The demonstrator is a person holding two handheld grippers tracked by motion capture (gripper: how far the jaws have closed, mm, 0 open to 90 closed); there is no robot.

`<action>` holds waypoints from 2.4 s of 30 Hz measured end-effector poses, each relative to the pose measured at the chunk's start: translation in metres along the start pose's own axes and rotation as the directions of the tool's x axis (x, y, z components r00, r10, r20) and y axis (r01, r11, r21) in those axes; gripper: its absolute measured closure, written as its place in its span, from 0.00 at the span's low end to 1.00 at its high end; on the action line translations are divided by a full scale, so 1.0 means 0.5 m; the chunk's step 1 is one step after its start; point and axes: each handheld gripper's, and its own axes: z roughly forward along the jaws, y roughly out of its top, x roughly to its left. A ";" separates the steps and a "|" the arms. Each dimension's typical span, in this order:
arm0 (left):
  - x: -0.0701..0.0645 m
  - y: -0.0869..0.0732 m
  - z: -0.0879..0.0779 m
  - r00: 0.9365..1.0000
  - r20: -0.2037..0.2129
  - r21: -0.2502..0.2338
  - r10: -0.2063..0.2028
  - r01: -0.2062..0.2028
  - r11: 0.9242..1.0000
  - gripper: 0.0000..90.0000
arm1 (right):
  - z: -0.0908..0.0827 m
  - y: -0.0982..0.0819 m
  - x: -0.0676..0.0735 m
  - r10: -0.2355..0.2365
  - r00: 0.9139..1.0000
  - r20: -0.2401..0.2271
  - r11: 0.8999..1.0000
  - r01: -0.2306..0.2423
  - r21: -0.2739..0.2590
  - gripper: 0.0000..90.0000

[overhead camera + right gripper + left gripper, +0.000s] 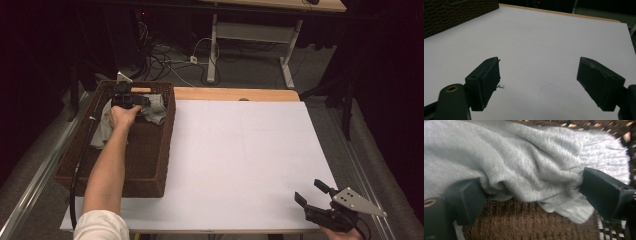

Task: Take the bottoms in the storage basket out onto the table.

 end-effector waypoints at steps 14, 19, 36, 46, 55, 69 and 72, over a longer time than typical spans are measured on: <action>0.032 -0.016 0.047 0.999 -0.040 0.044 -0.010 0.012 0.999 0.33 | 0.002 -0.001 0.000 -0.007 1.000 0.000 1.000 0.007 0.009 0.22; 0.031 -0.011 0.049 1.000 -0.017 0.057 0.002 -0.001 0.998 0.46 | 0.003 -0.001 0.001 -0.012 1.000 0.000 1.000 0.012 0.015 0.22; 0.018 -0.012 0.008 0.994 -0.016 0.040 0.105 -0.104 0.994 0.86 | 0.003 0.000 0.003 -0.021 1.000 -0.002 1.000 0.021 0.017 0.22; 0.003 -0.037 -0.077 0.986 0.001 -0.022 0.166 -0.166 0.986 0.87 | -0.003 -0.001 0.003 -0.019 0.999 -0.039 1.000 0.018 -0.007 0.22; -0.032 -0.056 -0.152 0.971 0.020 -0.090 0.237 -0.235 0.968 0.87 | -0.006 -0.002 -0.003 -0.001 0.998 -0.062 1.000 -0.001 -0.023 0.22; -0.052 -0.070 -0.235 0.951 0.034 -0.148 0.306 -0.298 0.943 0.87 | -0.010 -0.001 -0.003 -0.006 0.998 -0.055 0.999 0.004 -0.037 0.22; -0.054 -0.072 -0.247 0.944 0.032 -0.148 0.329 -0.321 0.935 0.87 | -0.010 0.001 -0.002 -0.008 0.999 -0.046 0.999 0.006 -0.043 0.22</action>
